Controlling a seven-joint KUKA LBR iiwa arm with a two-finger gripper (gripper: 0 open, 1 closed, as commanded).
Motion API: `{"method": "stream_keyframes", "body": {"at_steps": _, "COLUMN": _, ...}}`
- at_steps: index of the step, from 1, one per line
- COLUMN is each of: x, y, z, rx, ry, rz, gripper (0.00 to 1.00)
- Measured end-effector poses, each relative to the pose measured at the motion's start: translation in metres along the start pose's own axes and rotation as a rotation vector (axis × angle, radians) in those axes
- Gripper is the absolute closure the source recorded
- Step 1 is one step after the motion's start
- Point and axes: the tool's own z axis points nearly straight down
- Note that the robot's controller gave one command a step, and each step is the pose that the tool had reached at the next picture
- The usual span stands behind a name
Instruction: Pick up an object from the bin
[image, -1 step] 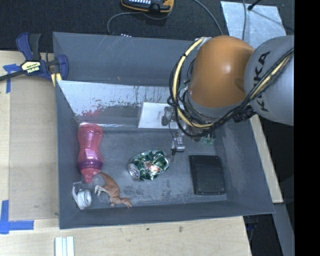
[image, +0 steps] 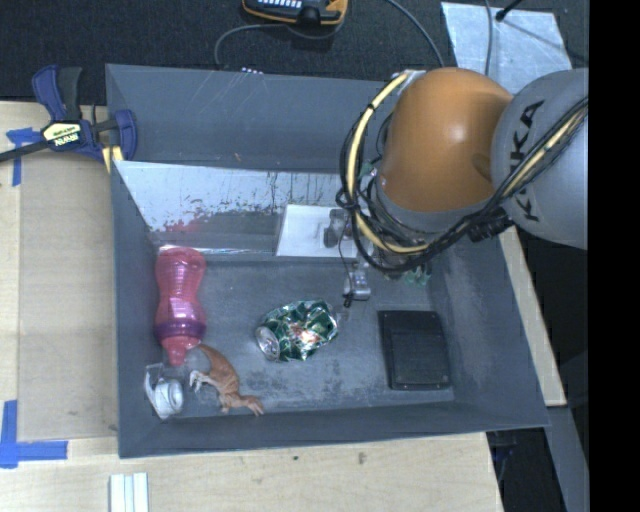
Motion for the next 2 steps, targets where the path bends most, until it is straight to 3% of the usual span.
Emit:
{"method": "stream_keyframes", "body": {"at_steps": 1, "x": 0.023, "y": 0.006, "z": 0.045, "rx": 0.000, "ry": -0.005, "rz": -0.027, "gripper": 0.00}}
{"method": "stream_keyframes", "body": {"at_steps": 2, "x": 0.034, "y": 0.015, "z": 0.092, "rx": 0.000, "ry": 0.000, "rz": -0.178, "gripper": 0.00}}
